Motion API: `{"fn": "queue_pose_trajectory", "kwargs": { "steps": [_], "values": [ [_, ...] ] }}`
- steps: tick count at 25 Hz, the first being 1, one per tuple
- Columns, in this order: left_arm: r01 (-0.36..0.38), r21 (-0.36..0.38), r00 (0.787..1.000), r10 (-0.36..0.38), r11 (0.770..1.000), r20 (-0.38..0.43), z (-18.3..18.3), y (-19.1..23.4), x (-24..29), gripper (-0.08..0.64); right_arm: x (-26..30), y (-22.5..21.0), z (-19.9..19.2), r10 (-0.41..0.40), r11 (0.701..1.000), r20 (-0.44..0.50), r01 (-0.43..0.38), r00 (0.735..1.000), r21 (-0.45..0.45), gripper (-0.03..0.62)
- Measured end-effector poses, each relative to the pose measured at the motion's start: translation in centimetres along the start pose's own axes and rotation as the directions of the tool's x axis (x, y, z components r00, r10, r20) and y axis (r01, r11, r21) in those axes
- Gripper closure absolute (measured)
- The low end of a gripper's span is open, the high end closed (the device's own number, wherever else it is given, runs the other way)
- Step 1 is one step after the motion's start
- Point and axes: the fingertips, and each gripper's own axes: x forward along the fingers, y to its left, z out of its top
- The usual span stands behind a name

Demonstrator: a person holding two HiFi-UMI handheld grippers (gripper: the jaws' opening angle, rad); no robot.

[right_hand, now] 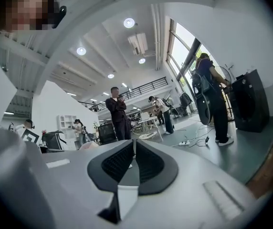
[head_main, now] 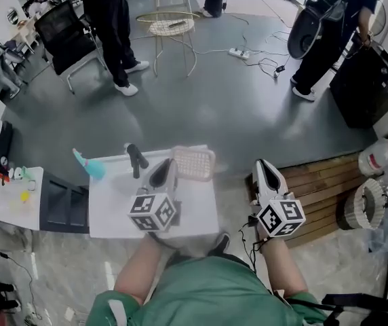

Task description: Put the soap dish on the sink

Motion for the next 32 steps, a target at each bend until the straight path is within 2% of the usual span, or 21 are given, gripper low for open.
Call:
{"fn": "queue_pose_trajectory", "kwargs": {
  "steps": [5,11,20,32],
  "values": [
    [-0.08,-0.035,0.997,0.08,0.996,-0.008,-1.0,0.5,0.9,0.518,2.1,-0.8,-0.1,0.085,0.996,-0.035,-0.085,0.996,0.01,0.575],
    [-0.137,-0.055,0.99,0.135,0.989,-0.04,-2.9,2.2,2.3,0.518,4.0,-1.9,-1.7,0.109,0.994,-0.074,-0.107,0.991,0.036,0.575],
    [-0.161,-0.09,0.98,0.148,0.983,-0.131,-6.7,6.2,5.5,0.518,7.0,-2.6,-4.4,0.08,0.996,-0.129,-0.073,0.988,0.056,0.575],
    [-0.18,-0.122,0.961,0.148,0.976,-0.232,-13.3,9.9,11.0,0.518,9.2,-6.4,-9.0,0.001,0.997,-0.206,0.013,0.979,0.07,0.575]
  ]
}}
